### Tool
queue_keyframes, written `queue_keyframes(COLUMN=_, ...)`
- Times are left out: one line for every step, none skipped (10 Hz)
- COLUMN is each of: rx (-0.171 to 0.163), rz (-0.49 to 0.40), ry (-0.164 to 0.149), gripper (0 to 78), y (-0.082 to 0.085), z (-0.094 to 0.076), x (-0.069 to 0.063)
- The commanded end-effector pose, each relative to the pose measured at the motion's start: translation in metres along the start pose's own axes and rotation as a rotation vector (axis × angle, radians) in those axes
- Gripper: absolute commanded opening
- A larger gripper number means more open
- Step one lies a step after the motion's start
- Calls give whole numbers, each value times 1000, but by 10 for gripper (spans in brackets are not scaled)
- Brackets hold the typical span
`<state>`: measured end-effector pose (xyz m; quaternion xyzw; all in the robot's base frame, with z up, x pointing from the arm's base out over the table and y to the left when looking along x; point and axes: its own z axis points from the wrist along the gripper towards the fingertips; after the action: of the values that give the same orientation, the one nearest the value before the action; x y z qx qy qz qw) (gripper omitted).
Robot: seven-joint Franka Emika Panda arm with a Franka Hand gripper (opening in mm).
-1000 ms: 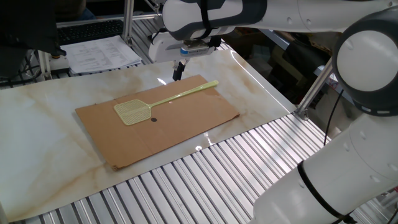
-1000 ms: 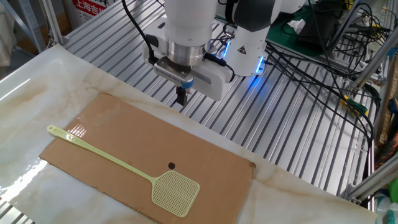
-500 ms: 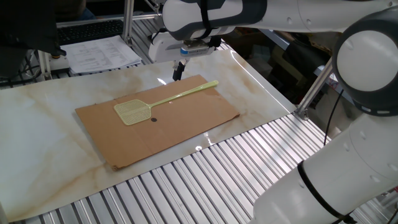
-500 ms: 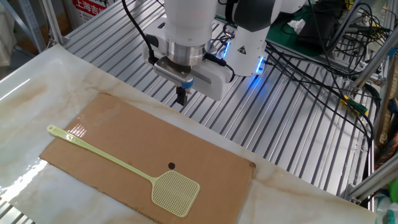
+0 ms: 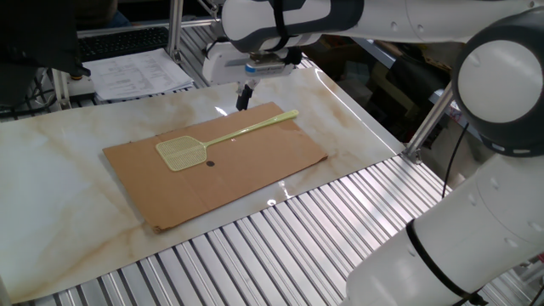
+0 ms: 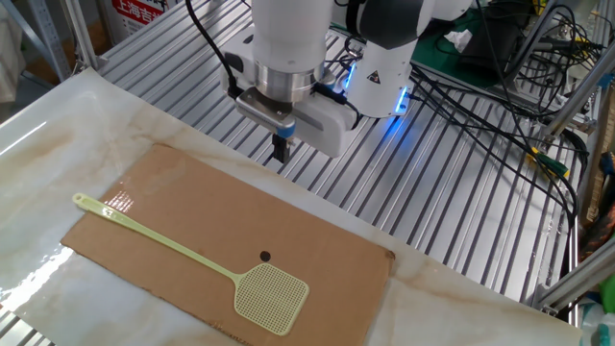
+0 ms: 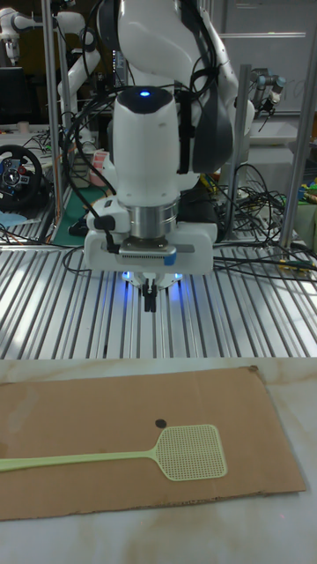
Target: Swat with a flyswatter
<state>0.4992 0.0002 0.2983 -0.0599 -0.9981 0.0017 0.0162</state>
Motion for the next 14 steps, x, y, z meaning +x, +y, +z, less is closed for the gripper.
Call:
queue_keyframes(rx=29, rz=209, ry=41, gripper=0, y=0, z=-1, x=-4)
queue_keyframes(rx=28, rz=219, ry=41, gripper=0, y=-3, z=-1, x=-10)
queue_keyframes(rx=27, rz=218, ry=39, gripper=0, y=-7, z=-1, x=-13)
queue_keyframes(rx=25, rz=214, ry=31, gripper=0, y=-15, z=1, x=-17)
queue_keyframes(rx=24, rz=220, ry=24, gripper=0, y=-23, z=2, x=-20)
queue_keyframes(rx=23, rz=241, ry=23, gripper=0, y=-27, z=2, x=-23)
queue_keyframes(rx=24, rz=264, ry=23, gripper=0, y=-28, z=1, x=-25)
queue_keyframes(rx=26, rz=290, ry=23, gripper=0, y=-31, z=1, x=-29)
queue_keyframes(rx=29, rz=304, ry=21, gripper=0, y=-35, z=1, x=-33)
queue_keyframes(rx=29, rz=319, ry=21, gripper=0, y=-40, z=-1, x=-41)
queue_keyframes(rx=29, rz=331, ry=24, gripper=0, y=-43, z=-3, x=-48)
queue_keyframes(rx=27, rz=344, ry=24, gripper=0, y=-46, z=-4, x=-51)
queue_keyframes(rx=30, rz=359, ry=19, gripper=0, y=-47, z=-4, x=-53)
queue_keyframes(rx=35, rz=362, ry=11, gripper=0, y=-47, z=-4, x=-53)
